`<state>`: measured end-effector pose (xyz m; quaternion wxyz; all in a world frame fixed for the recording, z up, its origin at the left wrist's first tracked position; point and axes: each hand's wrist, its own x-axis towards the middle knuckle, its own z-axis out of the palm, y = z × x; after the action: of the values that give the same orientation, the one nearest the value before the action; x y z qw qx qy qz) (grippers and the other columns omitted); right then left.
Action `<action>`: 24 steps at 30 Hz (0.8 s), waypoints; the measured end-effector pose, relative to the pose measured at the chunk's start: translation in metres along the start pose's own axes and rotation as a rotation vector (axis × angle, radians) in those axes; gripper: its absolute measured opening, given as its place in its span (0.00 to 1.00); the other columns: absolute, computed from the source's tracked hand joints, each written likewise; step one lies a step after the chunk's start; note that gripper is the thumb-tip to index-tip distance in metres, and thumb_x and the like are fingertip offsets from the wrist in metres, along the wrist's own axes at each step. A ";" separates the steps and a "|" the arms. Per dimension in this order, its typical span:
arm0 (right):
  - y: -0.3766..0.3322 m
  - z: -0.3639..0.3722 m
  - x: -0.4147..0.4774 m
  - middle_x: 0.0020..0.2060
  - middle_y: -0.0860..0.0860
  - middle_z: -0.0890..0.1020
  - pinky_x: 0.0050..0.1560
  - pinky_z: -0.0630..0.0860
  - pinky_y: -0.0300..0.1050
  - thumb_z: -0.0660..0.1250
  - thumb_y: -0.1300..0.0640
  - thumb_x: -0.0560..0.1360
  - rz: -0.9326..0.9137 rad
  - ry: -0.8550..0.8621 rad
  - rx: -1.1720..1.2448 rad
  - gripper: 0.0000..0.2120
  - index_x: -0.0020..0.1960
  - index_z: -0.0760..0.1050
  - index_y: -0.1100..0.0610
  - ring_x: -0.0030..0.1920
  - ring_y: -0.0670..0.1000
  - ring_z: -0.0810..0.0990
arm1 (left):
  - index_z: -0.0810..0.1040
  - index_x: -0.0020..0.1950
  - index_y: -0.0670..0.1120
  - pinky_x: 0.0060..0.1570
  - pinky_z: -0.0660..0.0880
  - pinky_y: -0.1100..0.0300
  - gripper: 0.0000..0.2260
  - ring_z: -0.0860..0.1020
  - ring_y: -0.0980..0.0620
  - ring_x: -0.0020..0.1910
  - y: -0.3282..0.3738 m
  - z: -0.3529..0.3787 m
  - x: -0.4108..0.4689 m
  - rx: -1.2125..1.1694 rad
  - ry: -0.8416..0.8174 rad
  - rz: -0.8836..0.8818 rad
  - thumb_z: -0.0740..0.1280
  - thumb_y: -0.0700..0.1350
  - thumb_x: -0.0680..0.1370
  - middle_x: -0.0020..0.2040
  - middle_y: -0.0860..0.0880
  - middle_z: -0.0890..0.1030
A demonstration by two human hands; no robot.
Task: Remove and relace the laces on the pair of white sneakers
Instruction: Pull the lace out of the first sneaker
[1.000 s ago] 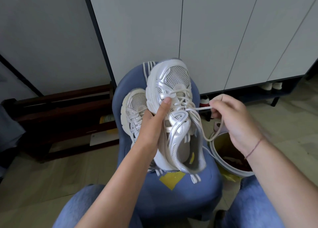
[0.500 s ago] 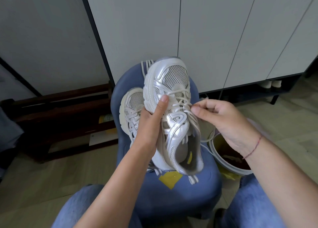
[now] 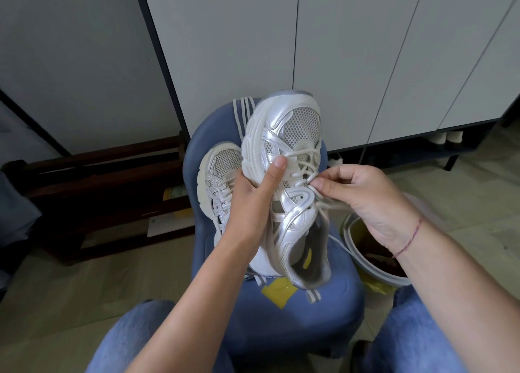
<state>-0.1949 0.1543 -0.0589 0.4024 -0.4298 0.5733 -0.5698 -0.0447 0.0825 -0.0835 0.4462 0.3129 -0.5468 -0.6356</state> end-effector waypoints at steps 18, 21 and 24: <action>-0.009 -0.003 0.007 0.31 0.45 0.80 0.39 0.72 0.33 0.64 0.62 0.77 -0.274 0.015 -0.084 0.09 0.38 0.75 0.56 0.34 0.42 0.76 | 0.81 0.58 0.50 0.61 0.77 0.47 0.16 0.85 0.50 0.51 0.005 -0.001 -0.001 -0.043 -0.007 -0.184 0.65 0.58 0.78 0.51 0.49 0.86; -0.010 0.002 0.005 0.30 0.47 0.80 0.36 0.74 0.34 0.62 0.67 0.77 -0.233 0.014 0.065 0.11 0.37 0.75 0.58 0.32 0.44 0.76 | 0.77 0.67 0.46 0.65 0.74 0.46 0.27 0.82 0.45 0.59 0.003 -0.004 0.001 -0.210 -0.088 -0.322 0.66 0.61 0.74 0.59 0.44 0.83; -0.008 0.004 0.004 0.32 0.50 0.82 0.37 0.76 0.37 0.62 0.66 0.77 -0.187 0.038 0.197 0.14 0.34 0.77 0.56 0.34 0.46 0.77 | 0.73 0.72 0.46 0.66 0.74 0.47 0.28 0.78 0.43 0.65 0.003 -0.009 0.002 -0.375 -0.203 -0.342 0.63 0.60 0.77 0.66 0.42 0.79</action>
<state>-0.1923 0.1500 -0.0505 0.3771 -0.4288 0.4795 -0.6664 -0.0371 0.0775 -0.0824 0.3253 0.2473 -0.4006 -0.8201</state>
